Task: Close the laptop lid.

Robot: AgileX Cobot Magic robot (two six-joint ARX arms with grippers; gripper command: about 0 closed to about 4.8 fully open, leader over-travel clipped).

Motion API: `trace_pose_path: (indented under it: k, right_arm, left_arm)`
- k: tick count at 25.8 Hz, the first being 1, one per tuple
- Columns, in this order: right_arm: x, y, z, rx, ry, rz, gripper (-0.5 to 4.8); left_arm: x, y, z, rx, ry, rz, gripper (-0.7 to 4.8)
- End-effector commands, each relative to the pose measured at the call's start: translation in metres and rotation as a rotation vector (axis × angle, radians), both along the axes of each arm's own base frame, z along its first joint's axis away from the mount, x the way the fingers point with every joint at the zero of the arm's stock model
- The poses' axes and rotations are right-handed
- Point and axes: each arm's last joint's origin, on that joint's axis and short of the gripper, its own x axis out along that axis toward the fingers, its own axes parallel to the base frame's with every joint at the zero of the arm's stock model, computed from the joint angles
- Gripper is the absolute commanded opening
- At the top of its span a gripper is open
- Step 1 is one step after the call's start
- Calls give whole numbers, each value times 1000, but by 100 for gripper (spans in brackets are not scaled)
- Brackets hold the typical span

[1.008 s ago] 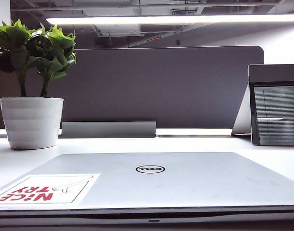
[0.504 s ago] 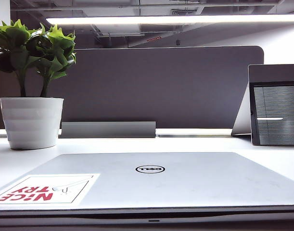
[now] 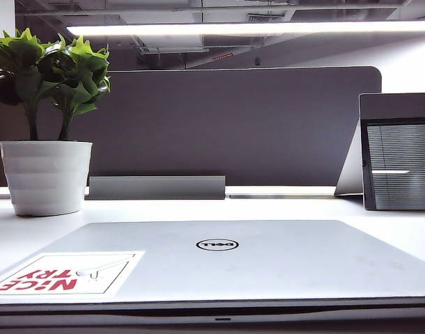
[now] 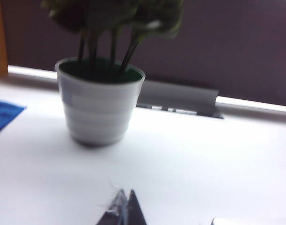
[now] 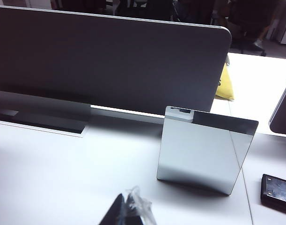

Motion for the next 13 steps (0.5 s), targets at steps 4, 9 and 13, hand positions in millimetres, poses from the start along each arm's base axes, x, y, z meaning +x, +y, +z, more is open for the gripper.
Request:
trace_pose_path:
  k: [4,9,13]
  right_arm:
    - [-2,0,3,5,-19,-1,-4]
    - [-2,0,3,5,-19,-1,-4]
    - [-2,0,3,5,-19,-1,-5]
  left_arm:
    - [0,0,2,-25,-20,3,-5]
    - [0,0,2,-20,-19,4,-5]
    - [0,0,2,-16,-20,9,-5]
